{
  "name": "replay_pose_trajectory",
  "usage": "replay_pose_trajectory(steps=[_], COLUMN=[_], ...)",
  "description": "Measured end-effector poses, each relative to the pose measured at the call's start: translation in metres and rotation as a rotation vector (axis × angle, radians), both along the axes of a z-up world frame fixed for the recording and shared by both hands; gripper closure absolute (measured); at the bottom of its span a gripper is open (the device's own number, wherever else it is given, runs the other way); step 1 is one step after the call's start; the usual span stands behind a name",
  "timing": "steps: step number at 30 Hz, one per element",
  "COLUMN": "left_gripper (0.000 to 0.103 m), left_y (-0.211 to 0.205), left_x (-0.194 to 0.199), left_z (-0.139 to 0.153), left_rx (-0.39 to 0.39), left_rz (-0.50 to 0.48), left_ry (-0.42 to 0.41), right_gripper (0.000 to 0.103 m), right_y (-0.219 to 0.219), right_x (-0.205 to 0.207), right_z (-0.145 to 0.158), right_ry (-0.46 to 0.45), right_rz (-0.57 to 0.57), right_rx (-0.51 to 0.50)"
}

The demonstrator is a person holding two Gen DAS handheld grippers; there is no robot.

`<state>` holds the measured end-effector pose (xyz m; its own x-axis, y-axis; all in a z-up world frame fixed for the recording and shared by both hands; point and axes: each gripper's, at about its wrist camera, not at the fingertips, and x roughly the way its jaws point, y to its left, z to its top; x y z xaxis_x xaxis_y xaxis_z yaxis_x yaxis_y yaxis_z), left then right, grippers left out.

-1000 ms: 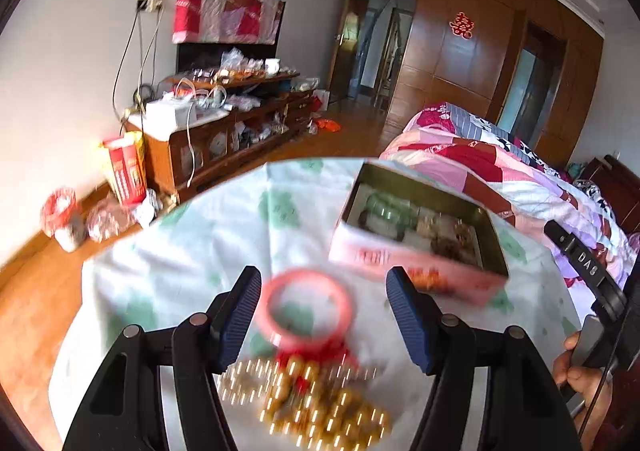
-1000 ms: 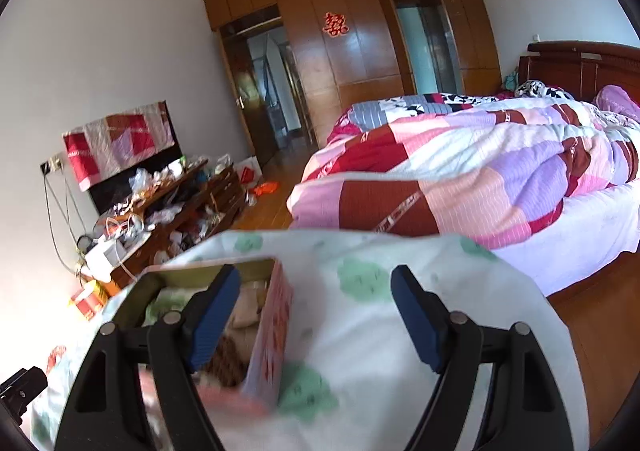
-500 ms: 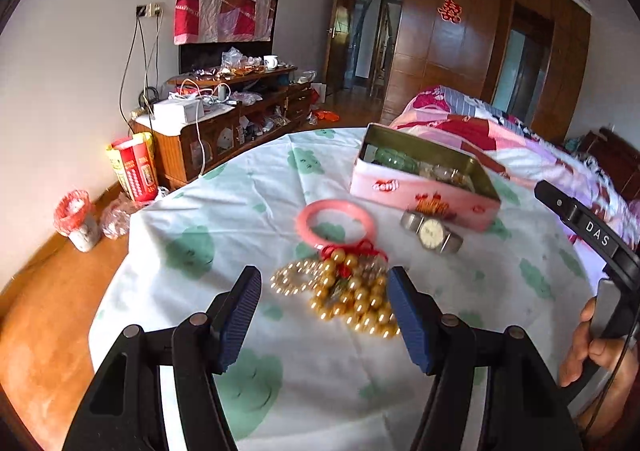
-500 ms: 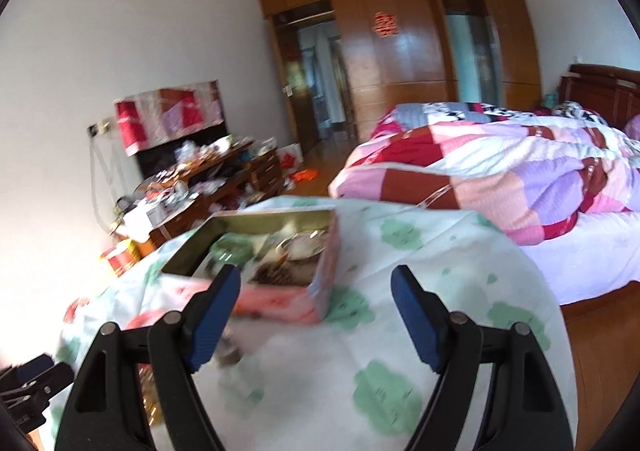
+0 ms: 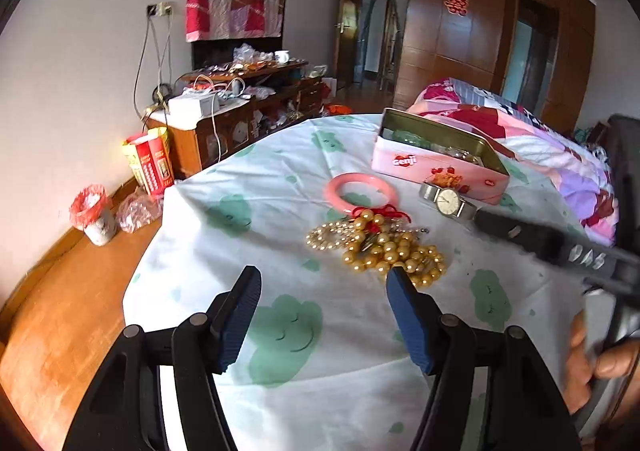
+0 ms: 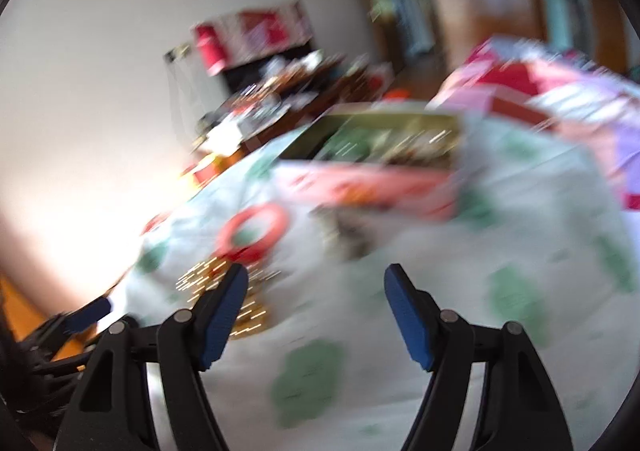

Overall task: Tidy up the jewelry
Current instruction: 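Grasp the gold bead strand with the right tool and lift it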

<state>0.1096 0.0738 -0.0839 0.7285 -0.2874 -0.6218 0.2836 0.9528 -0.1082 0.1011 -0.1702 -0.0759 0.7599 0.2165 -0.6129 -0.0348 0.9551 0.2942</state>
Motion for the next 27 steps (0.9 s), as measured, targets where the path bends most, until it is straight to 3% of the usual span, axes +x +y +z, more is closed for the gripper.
replay_pose_trajectory(steps=[3, 8, 11, 12, 13, 16, 21, 23, 27], left_gripper=[0.038, 0.038, 0.038, 0.038, 0.038, 0.037, 0.037, 0.038, 0.038], left_y=[0.008, 0.014, 0.016, 0.015, 0.015, 0.013, 0.011, 0.008, 0.000], left_x=[0.000, -0.002, -0.001, 0.001, 0.001, 0.002, 0.006, 0.008, 0.012], left_z=[0.002, 0.006, 0.005, 0.004, 0.004, 0.003, -0.001, -0.003, -0.007], left_rx=[-0.023, -0.024, -0.027, -0.032, -0.034, -0.033, -0.039, -0.043, -0.039], left_rz=[0.020, 0.037, 0.046, 0.043, 0.042, 0.036, 0.024, 0.020, 0.007], left_ry=[0.005, -0.006, -0.003, 0.003, 0.005, 0.007, 0.024, 0.034, 0.052], right_gripper=[0.029, 0.027, 0.028, 0.038, 0.055, 0.078, 0.079, 0.089, 0.090], right_y=[0.024, 0.068, 0.079, 0.080, 0.078, 0.064, 0.040, 0.029, -0.003], right_x=[0.019, 0.050, 0.049, 0.048, 0.047, 0.045, 0.018, 0.007, -0.011], right_z=[-0.012, -0.034, -0.036, -0.036, -0.036, -0.035, -0.028, -0.021, 0.001], right_ry=[0.075, 0.198, 0.193, 0.192, 0.191, 0.202, 0.179, 0.146, 0.069], right_rz=[0.091, 0.210, 0.235, 0.234, 0.232, 0.233, 0.204, 0.179, 0.104], right_rx=[0.025, -0.070, -0.132, -0.148, -0.157, -0.131, -0.076, -0.046, 0.008])
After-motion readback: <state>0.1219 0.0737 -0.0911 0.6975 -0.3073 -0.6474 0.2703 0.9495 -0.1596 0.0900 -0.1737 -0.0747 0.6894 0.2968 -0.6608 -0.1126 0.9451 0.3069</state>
